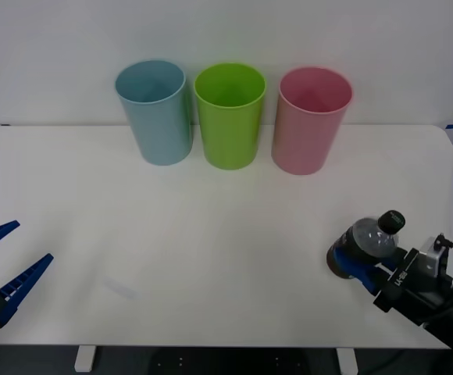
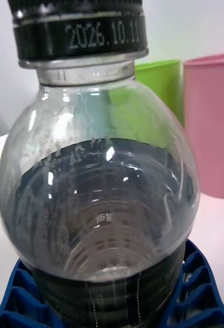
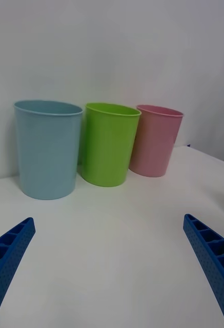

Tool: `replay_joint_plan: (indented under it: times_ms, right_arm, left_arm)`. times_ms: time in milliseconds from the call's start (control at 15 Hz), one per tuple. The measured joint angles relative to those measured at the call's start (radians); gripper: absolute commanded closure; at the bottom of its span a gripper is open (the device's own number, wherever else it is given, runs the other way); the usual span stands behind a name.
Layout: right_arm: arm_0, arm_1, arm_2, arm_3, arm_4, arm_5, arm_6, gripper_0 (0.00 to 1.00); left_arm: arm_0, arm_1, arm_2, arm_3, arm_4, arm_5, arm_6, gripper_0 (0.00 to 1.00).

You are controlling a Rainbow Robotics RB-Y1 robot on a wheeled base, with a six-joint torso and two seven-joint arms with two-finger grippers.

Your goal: Grasp the object on the table and drop it into the matching bin: aluminum can to the light blue bin, PET bottle to the pink bin.

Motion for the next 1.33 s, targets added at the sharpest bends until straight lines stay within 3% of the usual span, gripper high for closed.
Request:
replay_joint_plan:
  times_ms: [400, 667, 933, 1333]
  right_arm:
    - [0.002, -0.005, -0.001, -0.183, -0.003, 0.145, -0.183, 1.0]
    - [0.001, -0.045, 0.0, -0.287, 0.004, 0.236, -0.299, 1.0]
    - [-0.013, -0.137, 0.008, -0.367, 0.022, 0.338, -0.388, 1.0]
    - [-0.116, -0.304, 0.011, -0.38, 0.022, 0.366, -0.573, 1.0]
  left_arm:
    - [0.0, 0.0, 0.0, 0.0, 0.0, 0.0, 0.0, 0.0]
    - [0.0, 0.0, 0.0, 0.0, 0.0, 0.0, 0.0, 0.0]
    - [0.0, 0.0, 0.0, 0.0, 0.0, 0.0, 0.0, 0.0]
    - [0.0, 0.0, 0.0, 0.0, 0.0, 0.0, 0.0, 0.0]
